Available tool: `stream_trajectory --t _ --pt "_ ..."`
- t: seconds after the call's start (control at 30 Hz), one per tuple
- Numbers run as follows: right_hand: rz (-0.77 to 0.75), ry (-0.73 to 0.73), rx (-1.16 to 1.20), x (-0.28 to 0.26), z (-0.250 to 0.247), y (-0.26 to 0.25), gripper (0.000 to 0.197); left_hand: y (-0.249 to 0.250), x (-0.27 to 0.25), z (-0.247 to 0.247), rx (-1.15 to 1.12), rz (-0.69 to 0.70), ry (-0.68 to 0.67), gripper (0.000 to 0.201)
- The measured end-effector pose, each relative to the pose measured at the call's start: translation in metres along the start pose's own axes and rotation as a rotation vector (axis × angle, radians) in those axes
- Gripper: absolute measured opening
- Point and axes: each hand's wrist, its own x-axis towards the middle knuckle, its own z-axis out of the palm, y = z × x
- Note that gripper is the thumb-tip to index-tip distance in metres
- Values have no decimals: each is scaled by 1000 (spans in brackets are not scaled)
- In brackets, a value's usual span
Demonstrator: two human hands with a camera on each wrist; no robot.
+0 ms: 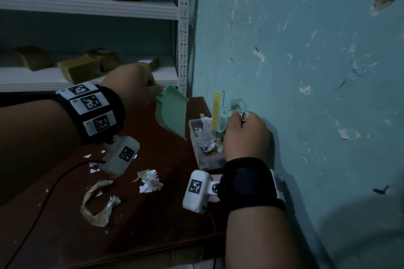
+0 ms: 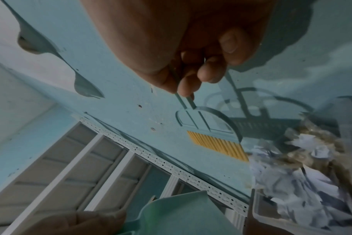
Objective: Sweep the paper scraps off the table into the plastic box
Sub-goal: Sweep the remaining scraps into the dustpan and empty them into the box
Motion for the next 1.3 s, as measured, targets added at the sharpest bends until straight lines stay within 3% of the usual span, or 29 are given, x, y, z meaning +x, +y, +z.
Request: stream_trajectory --t 0.3,0.5,0.67,0.77,0.93,1.03,1.3 --pt "-35 18 -58 -11 -5 -12 37 -34 -31 11 -206 -199 75 37" --pt "45 -9 274 -21 1 -22 30 -76 -82 19 -553 -443 123 36" --pt "230 17 544 -29 38 -33 29 -111 -135 27 -768 -613 187 32" --pt "282 -84 608 -41 60 -33 22 -133 -159 36 -842 -701 201 33" --pt "304 -264 789 -68 82 -43 20 -148 -195 52 -930 -767 166 34" --pt "236 -322 772 -86 99 -48 20 -158 -205 48 -994 -795 131 31" --pt "172 -389 716 -115 127 -62 33 -196 -208 42 -1043 -819 210 38"
